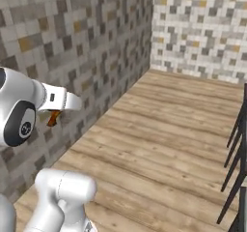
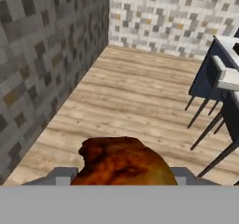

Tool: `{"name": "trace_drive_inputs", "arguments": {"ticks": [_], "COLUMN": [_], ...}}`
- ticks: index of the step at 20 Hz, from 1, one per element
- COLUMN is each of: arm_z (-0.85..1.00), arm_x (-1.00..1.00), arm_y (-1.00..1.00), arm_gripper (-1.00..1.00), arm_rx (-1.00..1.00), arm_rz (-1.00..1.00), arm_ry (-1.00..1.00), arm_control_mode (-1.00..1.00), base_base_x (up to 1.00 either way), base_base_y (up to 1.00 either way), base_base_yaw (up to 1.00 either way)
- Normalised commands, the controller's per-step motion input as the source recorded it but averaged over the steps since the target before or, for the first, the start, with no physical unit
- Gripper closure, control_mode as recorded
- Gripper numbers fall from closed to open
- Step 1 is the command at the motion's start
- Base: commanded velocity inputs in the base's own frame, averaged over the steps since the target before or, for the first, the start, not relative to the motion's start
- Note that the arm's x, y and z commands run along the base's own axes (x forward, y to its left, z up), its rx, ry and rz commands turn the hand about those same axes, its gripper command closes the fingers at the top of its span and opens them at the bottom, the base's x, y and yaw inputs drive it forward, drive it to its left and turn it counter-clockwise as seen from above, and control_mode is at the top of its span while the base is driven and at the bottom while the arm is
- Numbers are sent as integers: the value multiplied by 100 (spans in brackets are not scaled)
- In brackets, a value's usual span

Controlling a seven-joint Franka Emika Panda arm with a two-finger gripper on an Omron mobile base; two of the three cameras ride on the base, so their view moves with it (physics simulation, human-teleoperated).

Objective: Gather the eggplant and lime from the fridge and place them on a tray on the dining counter. Then gather the chicken drumsticks from the fridge and place them on the other tray.

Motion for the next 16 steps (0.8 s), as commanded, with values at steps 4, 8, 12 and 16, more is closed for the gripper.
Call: {"name": "trace_drive_inputs", "arguments": {"ticks": [4, 8, 12, 16], "arm_z": [0, 0, 0, 0], "arm_x": [0, 0, 0, 0], "arm_y": [0, 0, 0, 0], "arm_gripper": [100, 100, 100, 100], "arm_rx": [0, 0, 0, 0], "arm_rz": [0, 0, 0, 0], "arm_ry": [0, 0, 0, 0], "arm_control_mode": [100, 100, 100, 100], "base_base_x": [100, 100, 100, 65], "base_base_y": [5, 1, 0, 19], "base_base_yaw": [0, 0, -29, -67]}}
